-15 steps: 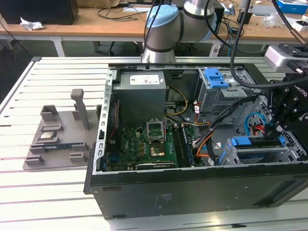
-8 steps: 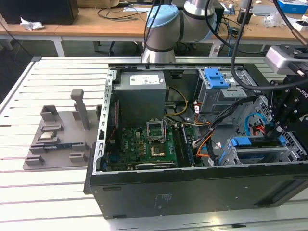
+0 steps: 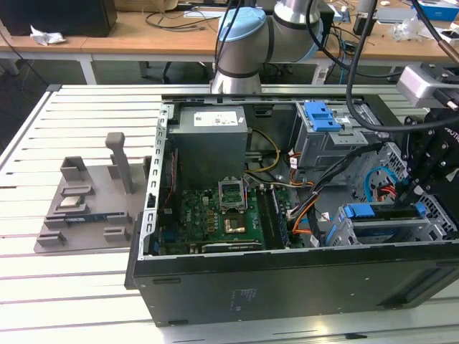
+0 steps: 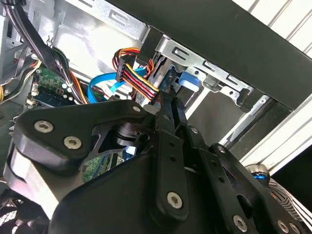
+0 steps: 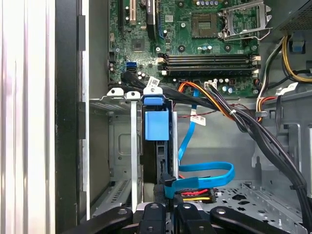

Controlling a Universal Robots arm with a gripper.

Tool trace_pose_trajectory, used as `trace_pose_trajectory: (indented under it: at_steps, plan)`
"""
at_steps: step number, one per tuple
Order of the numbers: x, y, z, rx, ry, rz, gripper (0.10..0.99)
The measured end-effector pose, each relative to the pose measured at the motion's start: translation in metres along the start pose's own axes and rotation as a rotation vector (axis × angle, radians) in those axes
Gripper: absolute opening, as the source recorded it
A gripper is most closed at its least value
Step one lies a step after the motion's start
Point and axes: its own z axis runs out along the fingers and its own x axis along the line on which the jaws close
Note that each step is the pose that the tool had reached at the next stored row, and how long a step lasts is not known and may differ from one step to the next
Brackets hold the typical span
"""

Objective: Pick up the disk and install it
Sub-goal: 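Insert the first disk wire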

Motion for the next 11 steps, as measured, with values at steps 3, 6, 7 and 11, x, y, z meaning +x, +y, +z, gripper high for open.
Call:
trace_pose_trajectory:
  at_steps: [3,6,7,11]
  plan:
    - [0.0022,0.0002,0.0009,0.0,-0.0081,0.0,0.165]
    - [0.0027,0.0001,0.0032,0.0,-0.013,-0.001,0.165]
    - [0.0028,0.0001,0.0032,0.0,-0.0149,-0.001,0.165]
    - [0.0031,0.0001,0.0037,0.0,-0.0358,-0.002,0.165]
